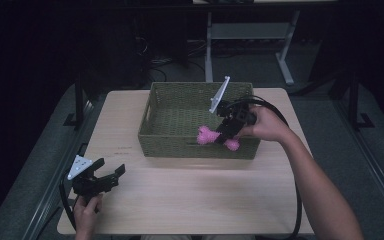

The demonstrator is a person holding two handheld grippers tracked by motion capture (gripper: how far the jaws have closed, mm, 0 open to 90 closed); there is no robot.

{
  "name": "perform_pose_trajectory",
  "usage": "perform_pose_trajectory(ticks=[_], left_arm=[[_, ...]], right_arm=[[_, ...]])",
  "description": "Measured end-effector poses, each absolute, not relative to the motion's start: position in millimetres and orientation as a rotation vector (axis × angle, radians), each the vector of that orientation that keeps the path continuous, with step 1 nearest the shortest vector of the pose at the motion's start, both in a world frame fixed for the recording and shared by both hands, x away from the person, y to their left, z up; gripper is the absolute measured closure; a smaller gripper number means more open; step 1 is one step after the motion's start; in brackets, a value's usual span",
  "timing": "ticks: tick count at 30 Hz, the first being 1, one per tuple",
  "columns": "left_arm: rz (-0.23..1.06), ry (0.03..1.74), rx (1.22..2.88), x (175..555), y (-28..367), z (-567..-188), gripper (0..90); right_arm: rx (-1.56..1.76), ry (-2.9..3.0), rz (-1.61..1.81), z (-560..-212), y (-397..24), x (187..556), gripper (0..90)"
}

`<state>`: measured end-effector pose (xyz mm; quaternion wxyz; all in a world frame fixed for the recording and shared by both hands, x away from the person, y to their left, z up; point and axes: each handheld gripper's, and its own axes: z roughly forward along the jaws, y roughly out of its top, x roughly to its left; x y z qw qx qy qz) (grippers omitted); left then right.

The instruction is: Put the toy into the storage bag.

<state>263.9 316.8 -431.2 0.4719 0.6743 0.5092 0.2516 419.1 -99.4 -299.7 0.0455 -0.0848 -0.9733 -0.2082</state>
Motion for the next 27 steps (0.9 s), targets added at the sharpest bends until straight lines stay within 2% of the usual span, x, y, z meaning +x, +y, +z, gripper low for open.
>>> perform_pose_trajectory(ticks=[27], left_arm=[[0.615, 1.266, 1.634, 265.5, 321.0, -431.6, 13.0]], right_arm=[[-0.32, -2.955, -0.611, -297.2, -104.0, 472.2, 58.0]])
